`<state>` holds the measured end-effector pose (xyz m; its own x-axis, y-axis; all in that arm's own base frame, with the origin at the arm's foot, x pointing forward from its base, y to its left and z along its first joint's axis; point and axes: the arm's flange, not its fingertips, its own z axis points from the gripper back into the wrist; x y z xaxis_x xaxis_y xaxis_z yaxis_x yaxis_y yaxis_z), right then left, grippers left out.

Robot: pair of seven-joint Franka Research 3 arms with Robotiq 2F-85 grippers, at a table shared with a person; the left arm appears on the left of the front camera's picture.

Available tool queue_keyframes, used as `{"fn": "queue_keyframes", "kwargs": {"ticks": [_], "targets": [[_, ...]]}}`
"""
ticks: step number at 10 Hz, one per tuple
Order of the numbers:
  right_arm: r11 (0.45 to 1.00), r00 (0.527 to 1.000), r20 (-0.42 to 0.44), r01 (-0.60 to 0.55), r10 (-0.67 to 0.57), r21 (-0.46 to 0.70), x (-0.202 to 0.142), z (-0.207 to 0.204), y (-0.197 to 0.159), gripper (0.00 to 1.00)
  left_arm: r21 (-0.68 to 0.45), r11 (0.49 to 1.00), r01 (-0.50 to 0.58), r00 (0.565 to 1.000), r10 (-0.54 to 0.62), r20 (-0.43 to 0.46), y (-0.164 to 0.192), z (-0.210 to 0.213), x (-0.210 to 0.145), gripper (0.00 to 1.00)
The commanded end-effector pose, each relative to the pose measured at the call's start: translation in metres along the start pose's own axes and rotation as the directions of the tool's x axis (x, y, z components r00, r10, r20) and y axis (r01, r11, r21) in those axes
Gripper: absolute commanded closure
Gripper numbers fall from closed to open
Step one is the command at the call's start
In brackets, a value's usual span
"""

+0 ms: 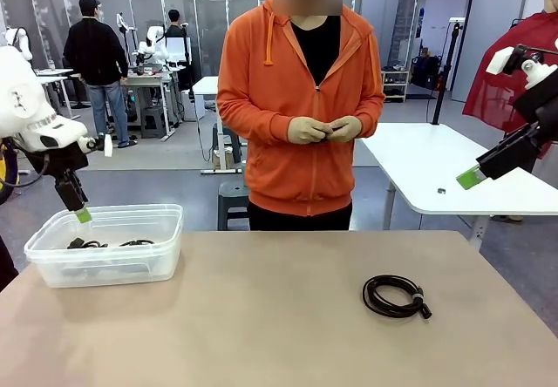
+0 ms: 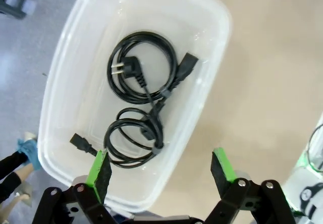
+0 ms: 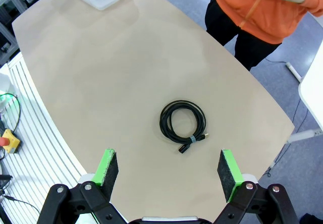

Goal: Organize and store the cables.
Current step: Place the USB Extension Cable into the Organizing box.

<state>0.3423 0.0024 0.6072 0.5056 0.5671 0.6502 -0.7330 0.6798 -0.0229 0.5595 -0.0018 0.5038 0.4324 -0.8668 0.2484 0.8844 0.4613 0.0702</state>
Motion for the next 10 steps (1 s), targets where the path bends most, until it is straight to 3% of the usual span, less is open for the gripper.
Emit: {"fn": "queue_keyframes", "kwargs": {"ticks": [1, 6, 10], "targets": [[1.000, 1.000, 0.001, -0.004, 0.004, 0.004, 0.000, 0.000, -0.001, 0.00, 0.036, 0.999, -0.024, 0.998, 0.022, 0.052, -0.055, 0.022, -0.008, 0.00], [1.000, 1.000, 0.001, -0.004, 0.004, 0.004, 0.000, 0.000, -0.001, 0.00, 0.084, 0.983, -0.161, 0.978, 0.148, 0.144, -0.133, 0.045, -0.002, 0.00], [1.000, 1.000, 0.001, -0.004, 0.004, 0.004, 0.000, 0.000, -0.001, 0.00, 0.048, 0.991, -0.122, 0.956, 0.105, 0.274, -0.197, 0.043, -0.011, 0.00]]}}
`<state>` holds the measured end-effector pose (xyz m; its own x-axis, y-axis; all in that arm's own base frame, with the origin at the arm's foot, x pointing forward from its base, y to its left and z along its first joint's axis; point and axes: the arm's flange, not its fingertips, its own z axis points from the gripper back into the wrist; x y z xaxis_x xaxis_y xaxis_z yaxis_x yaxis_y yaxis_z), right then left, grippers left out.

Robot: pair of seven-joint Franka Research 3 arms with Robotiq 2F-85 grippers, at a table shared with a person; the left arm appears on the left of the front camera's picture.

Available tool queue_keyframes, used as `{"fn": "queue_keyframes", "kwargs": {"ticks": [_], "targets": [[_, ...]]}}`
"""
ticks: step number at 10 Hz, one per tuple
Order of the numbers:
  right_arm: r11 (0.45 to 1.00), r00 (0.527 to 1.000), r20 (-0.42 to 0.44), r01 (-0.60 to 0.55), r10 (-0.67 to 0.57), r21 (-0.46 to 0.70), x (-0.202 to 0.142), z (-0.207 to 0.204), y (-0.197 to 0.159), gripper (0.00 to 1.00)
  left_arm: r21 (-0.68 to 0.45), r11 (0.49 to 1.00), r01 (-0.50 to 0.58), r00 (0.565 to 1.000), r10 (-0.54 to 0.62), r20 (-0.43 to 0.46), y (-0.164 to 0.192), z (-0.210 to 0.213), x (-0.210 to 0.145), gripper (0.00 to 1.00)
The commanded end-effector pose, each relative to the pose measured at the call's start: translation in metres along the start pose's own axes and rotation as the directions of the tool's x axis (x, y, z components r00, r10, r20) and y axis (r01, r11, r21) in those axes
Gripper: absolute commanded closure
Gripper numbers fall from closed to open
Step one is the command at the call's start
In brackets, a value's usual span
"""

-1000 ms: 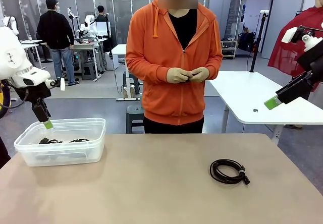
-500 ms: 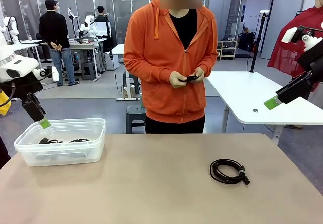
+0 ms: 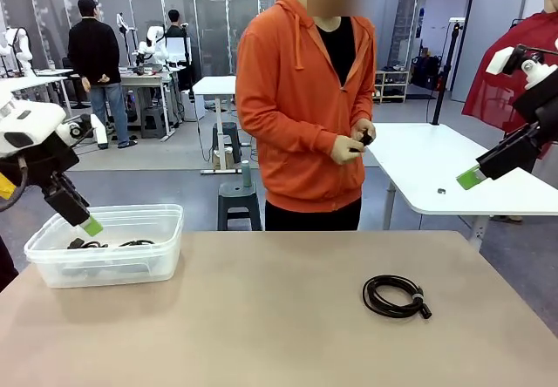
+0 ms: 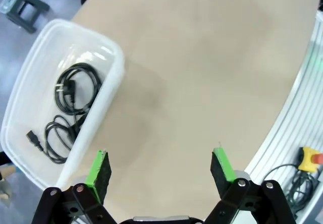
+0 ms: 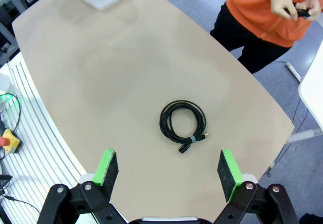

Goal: Organize and store the cables.
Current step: Place the USB Extension Cable into the Organizing box.

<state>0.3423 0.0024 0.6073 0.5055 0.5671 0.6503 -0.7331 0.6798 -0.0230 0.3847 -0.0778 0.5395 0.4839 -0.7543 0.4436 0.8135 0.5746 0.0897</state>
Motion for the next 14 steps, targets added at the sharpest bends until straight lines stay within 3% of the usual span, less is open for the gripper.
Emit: {"fn": "queue_keyframes", "kwargs": {"ticks": [1, 4, 8, 9, 14], "targets": [[1.000, 1.000, 0.001, -0.004, 0.004, 0.004, 0.000, 0.000, -0.001, 0.00, 0.005, 1.000, 0.006, 0.993, -0.007, 0.117, -0.020, -0.002, -0.020, 0.00], [1.000, 1.000, 0.001, -0.004, 0.004, 0.004, 0.000, 0.000, -0.001, 0.00, 0.022, 0.997, 0.076, 0.985, -0.078, 0.157, -0.033, -0.001, -0.031, 0.00], [1.000, 1.000, 0.001, -0.004, 0.004, 0.004, 0.000, 0.000, -0.001, 0.00, 0.002, 0.988, 0.157, 0.978, -0.155, 0.142, -0.030, -0.005, -0.025, 0.00], [1.000, 1.000, 0.001, -0.004, 0.004, 0.004, 0.000, 0.000, -0.001, 0.00, -0.007, 0.994, 0.109, 0.985, -0.107, 0.134, -0.034, 0.003, -0.025, 0.00], [1.000, 1.000, 0.001, -0.004, 0.004, 0.004, 0.000, 0.000, -0.001, 0.00, -0.007, 0.994, 0.109, 0.985, -0.107, 0.134, -0.034, 0.003, -0.025, 0.00]]}}
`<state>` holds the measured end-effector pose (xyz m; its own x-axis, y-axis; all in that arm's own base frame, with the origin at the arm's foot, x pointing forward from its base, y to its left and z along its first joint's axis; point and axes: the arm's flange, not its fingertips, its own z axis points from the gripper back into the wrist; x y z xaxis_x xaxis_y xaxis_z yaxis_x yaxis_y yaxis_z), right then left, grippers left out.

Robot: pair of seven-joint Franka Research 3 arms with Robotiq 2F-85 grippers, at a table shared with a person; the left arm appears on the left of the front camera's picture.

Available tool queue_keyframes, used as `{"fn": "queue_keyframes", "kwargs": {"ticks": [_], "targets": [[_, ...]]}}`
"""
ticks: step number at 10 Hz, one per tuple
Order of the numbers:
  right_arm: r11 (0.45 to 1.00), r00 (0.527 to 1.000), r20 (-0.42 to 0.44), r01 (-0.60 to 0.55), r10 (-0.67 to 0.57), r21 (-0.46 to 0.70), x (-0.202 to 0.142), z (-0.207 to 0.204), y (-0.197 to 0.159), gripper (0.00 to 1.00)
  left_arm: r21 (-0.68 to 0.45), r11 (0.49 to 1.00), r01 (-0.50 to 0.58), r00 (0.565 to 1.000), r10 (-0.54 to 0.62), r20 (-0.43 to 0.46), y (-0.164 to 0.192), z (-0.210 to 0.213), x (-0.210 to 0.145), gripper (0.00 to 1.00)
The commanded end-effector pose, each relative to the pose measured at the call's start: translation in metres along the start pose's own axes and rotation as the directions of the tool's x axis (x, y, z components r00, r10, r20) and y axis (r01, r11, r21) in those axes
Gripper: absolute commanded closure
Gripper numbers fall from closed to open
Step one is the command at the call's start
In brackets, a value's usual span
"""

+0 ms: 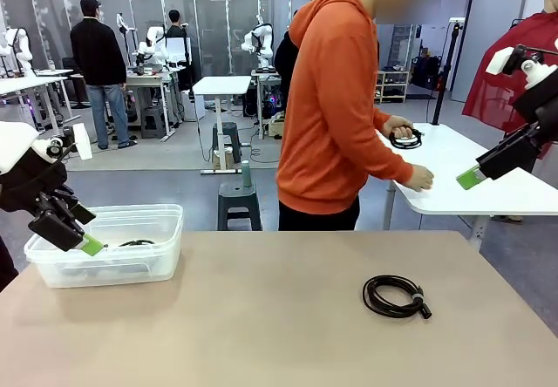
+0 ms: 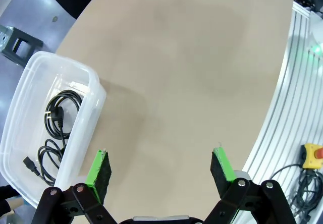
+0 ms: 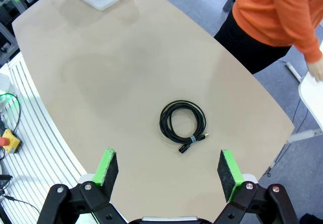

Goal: Organize and store the cables.
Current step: Place the USB Extension Cable into the Organizing box.

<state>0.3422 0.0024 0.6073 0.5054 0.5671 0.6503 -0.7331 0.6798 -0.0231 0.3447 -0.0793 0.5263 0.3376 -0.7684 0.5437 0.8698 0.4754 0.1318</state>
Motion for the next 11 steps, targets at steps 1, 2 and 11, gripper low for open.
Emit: {"fn": "queue_keyframes", "kwargs": {"ticks": [1, 2, 11], "targets": [[1.000, 1.000, 0.001, -0.004, 0.004, 0.004, -0.0005, -0.0001, -0.0006, 0.00, 0.007, 1.000, -0.011, 1.000, 0.011, 0.002, 0.0002, 0.0023, -0.0001, 0.00], [1.000, 1.000, 0.001, -0.004, 0.004, 0.004, -0.0005, -0.0001, -0.0006, 0.00, 0.007, 1.000, -0.011, 1.000, 0.011, 0.002, 0.0002, 0.0023, -0.0001, 0.00], [1.000, 1.000, 0.001, -0.004, 0.004, 0.004, -0.0005, -0.0001, -0.0006, 0.00, 0.007, 1.000, -0.011, 1.000, 0.011, 0.002, 0.0002, 0.0023, -0.0001, 0.00]]}}
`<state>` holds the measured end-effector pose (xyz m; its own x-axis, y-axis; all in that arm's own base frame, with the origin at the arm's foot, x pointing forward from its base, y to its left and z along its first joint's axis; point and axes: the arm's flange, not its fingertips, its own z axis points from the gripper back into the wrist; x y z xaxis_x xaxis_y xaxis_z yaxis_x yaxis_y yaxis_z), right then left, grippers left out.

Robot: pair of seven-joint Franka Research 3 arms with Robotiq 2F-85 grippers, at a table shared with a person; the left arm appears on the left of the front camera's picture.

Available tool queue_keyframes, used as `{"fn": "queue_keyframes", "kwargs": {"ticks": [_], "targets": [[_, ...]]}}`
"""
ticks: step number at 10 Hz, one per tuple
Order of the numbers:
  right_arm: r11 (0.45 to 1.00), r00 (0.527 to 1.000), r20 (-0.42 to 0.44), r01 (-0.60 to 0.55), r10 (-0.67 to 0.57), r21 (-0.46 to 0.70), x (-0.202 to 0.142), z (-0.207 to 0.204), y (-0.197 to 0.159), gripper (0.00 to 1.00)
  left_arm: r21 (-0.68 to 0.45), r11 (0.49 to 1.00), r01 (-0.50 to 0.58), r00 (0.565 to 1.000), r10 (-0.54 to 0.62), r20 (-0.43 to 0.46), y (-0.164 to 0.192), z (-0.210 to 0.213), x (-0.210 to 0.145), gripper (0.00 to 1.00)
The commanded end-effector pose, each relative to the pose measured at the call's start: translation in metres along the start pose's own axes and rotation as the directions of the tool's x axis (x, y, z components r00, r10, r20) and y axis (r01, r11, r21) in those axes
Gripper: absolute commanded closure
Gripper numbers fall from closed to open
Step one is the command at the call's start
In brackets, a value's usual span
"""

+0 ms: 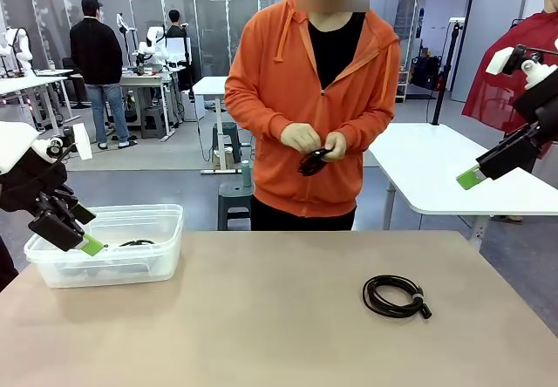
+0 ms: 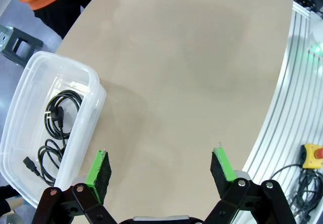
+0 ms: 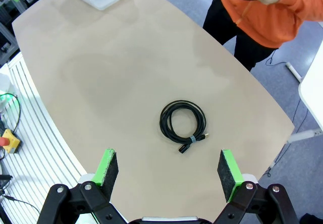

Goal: Organize and store the cables.
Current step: Place the USB Extension Cable into the Organizing box.

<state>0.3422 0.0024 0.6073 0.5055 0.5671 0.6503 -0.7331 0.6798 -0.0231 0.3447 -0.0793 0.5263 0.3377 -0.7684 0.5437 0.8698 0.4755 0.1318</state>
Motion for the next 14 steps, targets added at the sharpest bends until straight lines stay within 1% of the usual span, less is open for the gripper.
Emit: {"fn": "queue_keyframes", "kwargs": {"ticks": [1, 7, 8, 9, 10, 11, 12, 13, 14], "targets": [[1.000, 1.000, 0.001, -0.004, 0.004, 0.004, 0.000, 0.000, -0.001, 0.00, 0.007, 1.000, -0.011, 1.000, 0.011, 0.002, 0.000, 0.002, 0.000, 0.00], [1.000, 1.000, 0.000, 0.000, 0.000, 0.000, 0.000, 0.000, 0.000, 0.00, 0.007, 1.000, -0.011, 1.000, 0.011, 0.002, 0.000, 0.002, 0.000, 0.00], [0.999, 0.999, -0.034, 0.034, -0.034, 0.006, 0.012, 0.008, 0.004, 0.00, 0.007, 1.000, -0.011, 1.000, 0.011, 0.002, 0.000, 0.002, 0.000, 0.00], [0.977, 0.979, -0.097, 0.163, -0.177, -0.137, 0.020, -0.008, -0.007, 0.00, 0.007, 1.000, -0.011, 1.000, 0.011, 0.002, 0.000, 0.002, 0.000, 0.00], [0.962, 0.953, -0.164, 0.232, -0.254, -0.140, 0.025, -0.030, -0.015, 0.00, 0.007, 1.000, -0.011, 1.000, 0.011, 0.002, 0.000, 0.002, 0.000, 0.00], [0.928, 0.925, -0.185, 0.284, -0.331, -0.240, 0.028, -0.051, -0.025, 0.00, 0.007, 1.000, -0.011, 1.000, 0.011, 0.002, 0.000, 0.002, 0.000, 0.00], [0.899, 0.892, -0.214, 0.335, -0.399, -0.281, 0.025, -0.074, -0.031, 0.00, 0.007, 1.000, -0.011, 1.000, 0.011, 0.002, 0.000, 0.002, 0.000, 0.00], [0.858, 0.856, -0.215, 0.387, -0.470, -0.337, 0.020, -0.098, -0.039, 0.00, 0.007, 1.000, -0.011, 1.000, 0.011, 0.002, 0.000, 0.002, 0.000, 0.00], [0.831, 0.823, -0.229, 0.424, -0.519, -0.361, 0.012, -0.121, -0.044, 0.00, 0.007, 1.000, -0.011, 1.000, 0.011, 0.002, 0.000, 0.002, 0.000, 0.00]]}}
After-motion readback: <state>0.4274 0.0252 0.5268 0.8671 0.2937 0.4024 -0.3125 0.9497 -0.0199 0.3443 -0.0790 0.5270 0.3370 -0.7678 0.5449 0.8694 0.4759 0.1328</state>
